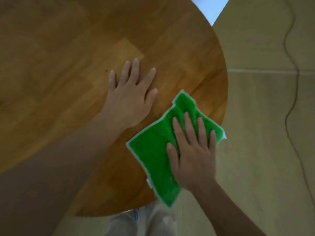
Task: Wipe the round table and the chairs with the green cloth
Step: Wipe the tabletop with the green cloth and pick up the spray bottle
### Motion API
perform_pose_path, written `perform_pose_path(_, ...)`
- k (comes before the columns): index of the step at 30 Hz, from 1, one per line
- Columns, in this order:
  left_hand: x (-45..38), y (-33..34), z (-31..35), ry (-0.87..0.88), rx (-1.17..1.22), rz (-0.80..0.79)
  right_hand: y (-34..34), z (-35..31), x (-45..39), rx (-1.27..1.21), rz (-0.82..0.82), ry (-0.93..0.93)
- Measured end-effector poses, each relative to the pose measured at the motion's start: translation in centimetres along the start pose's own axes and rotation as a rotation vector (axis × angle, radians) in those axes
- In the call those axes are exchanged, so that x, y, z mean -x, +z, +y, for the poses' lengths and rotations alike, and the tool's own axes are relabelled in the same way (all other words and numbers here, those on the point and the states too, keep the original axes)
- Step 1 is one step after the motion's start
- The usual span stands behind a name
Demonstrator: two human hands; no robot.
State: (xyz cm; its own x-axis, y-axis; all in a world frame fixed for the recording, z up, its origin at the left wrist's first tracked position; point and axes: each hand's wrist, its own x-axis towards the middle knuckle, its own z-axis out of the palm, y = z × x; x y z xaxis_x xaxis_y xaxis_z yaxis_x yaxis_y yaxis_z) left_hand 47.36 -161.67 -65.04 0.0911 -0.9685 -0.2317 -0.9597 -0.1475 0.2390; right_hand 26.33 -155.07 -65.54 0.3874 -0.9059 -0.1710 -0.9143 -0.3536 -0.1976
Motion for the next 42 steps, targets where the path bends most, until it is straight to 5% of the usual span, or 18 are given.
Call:
perform_pose_path(6,-0.7,0.6,-0.2,0.006,-0.042,0.136,-2.7,5.5,-13.2,-0.086,0.053,0.335)
perform_pose_path(14,-0.1,-0.2,0.5,-0.092,0.01,0.145,-1.0,1.2,-5.1,0.058,-0.066,0.064)
perform_pose_path(27,-2.5,-1.2,-1.3,-0.115,0.018,0.039,-4.5,2.7,-26.1,0.062,0.019,0.152)
perform_pose_path(32,-2.3,-2.1,-3.2,-0.156,-0.03,0.02,-4.4,-2.9,-30.6,0.002,0.028,0.317)
perform_pose_path(35,-2.1,-1.7,-2.8,-0.129,-0.025,0.015,-3.7,-7.8,-31.7,0.039,0.034,0.14)
perform_pose_path(38,-2.2,-1.7,-3.1,-0.13,0.008,0.007,-2.8,-12.0,-31.8,0.096,-0.025,-0.267)
perform_pose_path(42,-2.0,-2.8,-3.8,-0.125,0.137,0.064,-3.9,-9.4,-34.2,0.142,-0.08,-0.489)
